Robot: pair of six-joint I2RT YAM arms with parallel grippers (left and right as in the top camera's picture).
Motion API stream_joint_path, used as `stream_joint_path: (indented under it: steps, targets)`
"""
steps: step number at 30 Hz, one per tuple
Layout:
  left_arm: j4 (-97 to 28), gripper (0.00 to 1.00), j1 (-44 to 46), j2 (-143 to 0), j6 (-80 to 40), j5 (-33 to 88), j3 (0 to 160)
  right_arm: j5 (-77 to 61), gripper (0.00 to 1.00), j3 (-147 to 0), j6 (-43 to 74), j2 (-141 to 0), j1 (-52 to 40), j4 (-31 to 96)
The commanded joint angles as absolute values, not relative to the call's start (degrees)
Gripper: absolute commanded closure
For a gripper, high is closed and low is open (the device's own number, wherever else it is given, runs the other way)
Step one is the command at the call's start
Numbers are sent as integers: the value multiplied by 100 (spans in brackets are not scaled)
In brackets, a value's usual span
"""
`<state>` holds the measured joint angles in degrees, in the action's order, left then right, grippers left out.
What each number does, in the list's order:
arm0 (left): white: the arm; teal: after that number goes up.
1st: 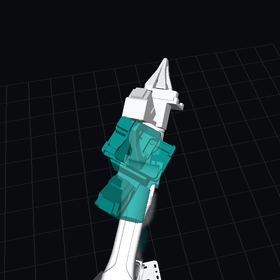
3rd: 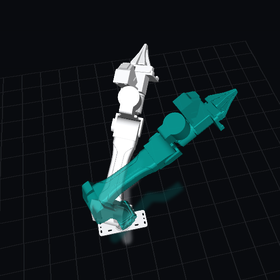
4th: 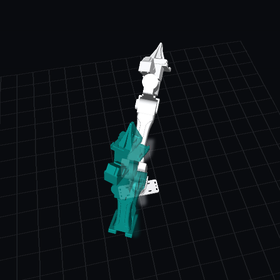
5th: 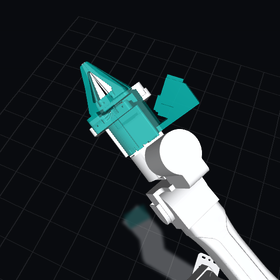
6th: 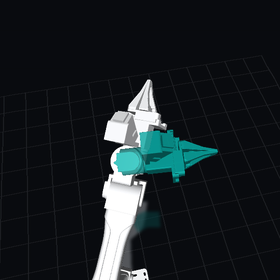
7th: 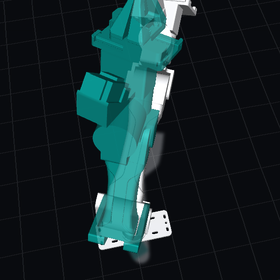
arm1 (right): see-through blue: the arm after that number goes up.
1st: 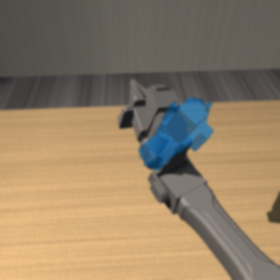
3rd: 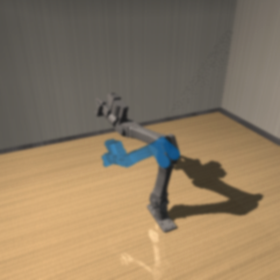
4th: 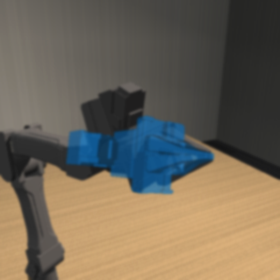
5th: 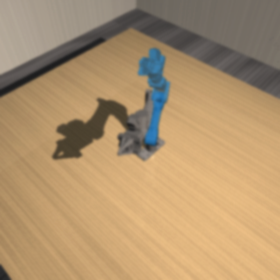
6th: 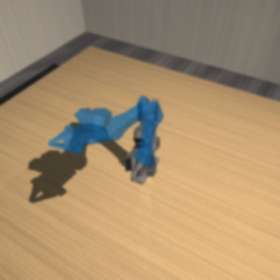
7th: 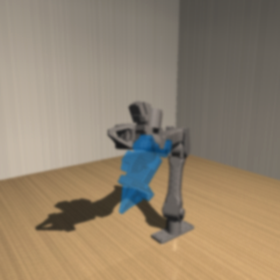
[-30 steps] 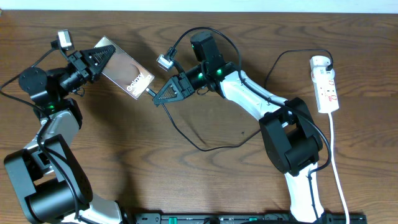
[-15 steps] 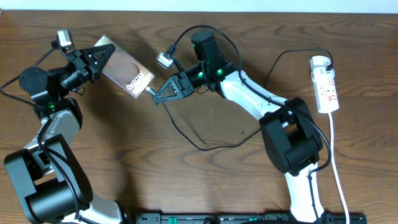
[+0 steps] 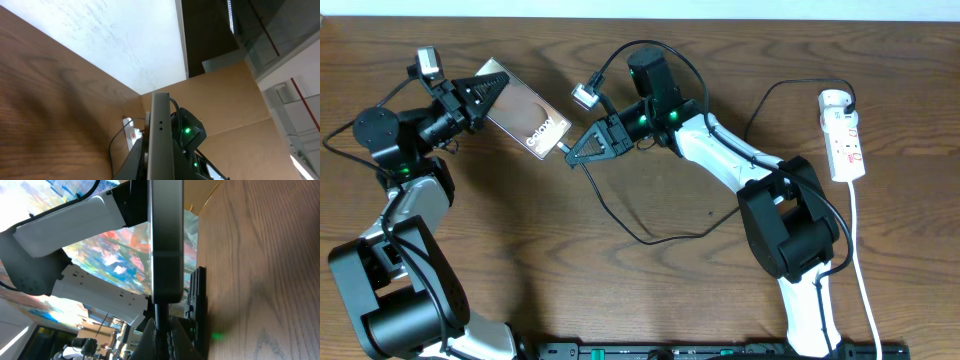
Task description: Plug charger to phone and switch on socket
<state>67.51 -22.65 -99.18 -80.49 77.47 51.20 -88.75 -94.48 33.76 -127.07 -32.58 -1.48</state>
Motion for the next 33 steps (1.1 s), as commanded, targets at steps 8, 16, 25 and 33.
stream_joint_path:
  steps: [8, 16, 25, 33]
  targets:
    - [6788, 93, -1979, -9826, -8525, 8825, 5155, -8722, 99, -9566, 3380, -12661, -3271, -285]
    - [6849, 93, -1979, -9826, -8589, 8840, 5153, -8724, 99, -9566, 3380, -12661, -3267, -287]
    - [6976, 93, -2198, -9826, -8632, 8423, 5172, -8827, 99, -9566, 3380, -12661, -3267, -283]
    - [6978, 93, -2539, -9826, -8766, 7988, 5234, -8925, 99, -9566, 3367, -12661, -3291, -283]
